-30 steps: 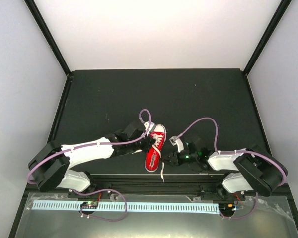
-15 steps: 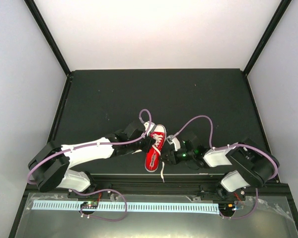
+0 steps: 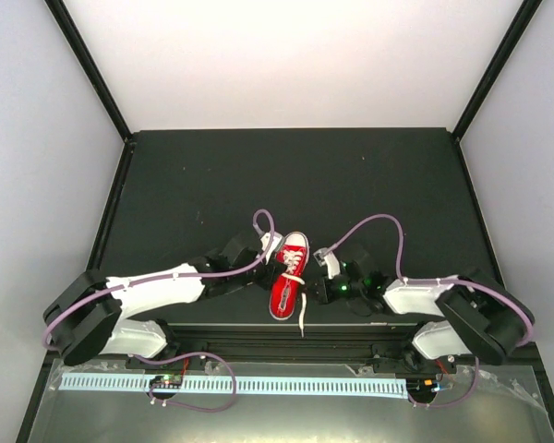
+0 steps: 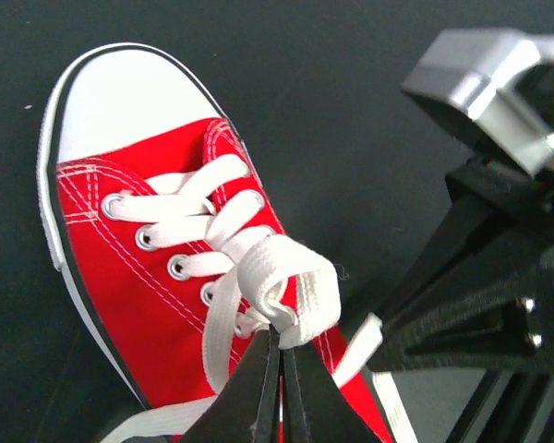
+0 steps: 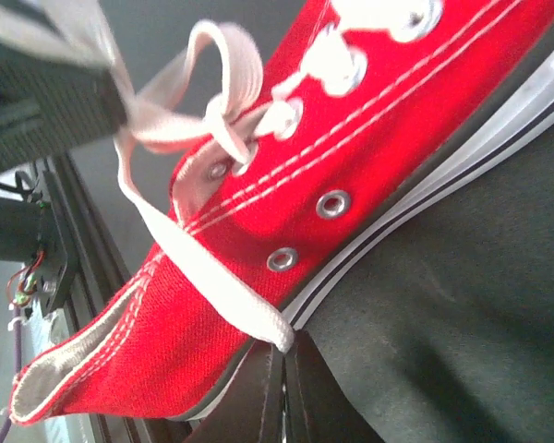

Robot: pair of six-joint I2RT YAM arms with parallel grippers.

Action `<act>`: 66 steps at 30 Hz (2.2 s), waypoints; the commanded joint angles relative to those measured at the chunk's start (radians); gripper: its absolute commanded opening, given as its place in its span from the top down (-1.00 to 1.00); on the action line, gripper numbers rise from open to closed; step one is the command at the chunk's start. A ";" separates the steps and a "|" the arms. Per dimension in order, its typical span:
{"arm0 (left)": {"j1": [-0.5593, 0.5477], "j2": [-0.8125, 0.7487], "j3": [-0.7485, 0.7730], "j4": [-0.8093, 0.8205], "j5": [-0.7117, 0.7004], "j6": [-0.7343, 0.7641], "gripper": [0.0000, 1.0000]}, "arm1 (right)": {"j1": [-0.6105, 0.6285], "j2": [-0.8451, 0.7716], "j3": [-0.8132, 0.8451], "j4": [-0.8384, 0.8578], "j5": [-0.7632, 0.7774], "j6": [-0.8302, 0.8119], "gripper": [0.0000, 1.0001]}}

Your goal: Tie the shoes

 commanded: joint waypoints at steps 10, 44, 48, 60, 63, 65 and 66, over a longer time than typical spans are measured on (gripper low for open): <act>0.001 -0.133 -0.162 0.184 0.124 0.070 0.94 | 0.001 -0.147 0.214 -0.406 0.213 -0.026 0.97; 0.263 0.034 0.064 -0.029 0.321 -0.191 -0.35 | 0.004 -0.153 0.185 -0.358 0.121 -0.048 0.97; 0.263 0.079 0.080 -0.055 0.316 -0.178 -0.06 | 0.004 -0.150 0.187 -0.355 0.119 -0.051 0.97; 0.258 -0.040 -0.018 0.038 0.389 -0.151 0.97 | 0.004 -0.139 0.199 -0.361 0.117 -0.051 0.97; 0.241 -0.116 -0.079 0.063 0.405 -0.131 0.97 | 0.004 -0.141 0.202 -0.365 0.121 -0.049 0.97; 0.223 -0.150 -0.117 0.064 0.409 -0.126 0.97 | 0.004 -0.144 0.202 -0.366 0.124 -0.044 0.97; 0.211 -0.163 -0.136 0.066 0.408 -0.128 0.97 | 0.004 -0.147 0.203 -0.364 0.124 -0.043 0.97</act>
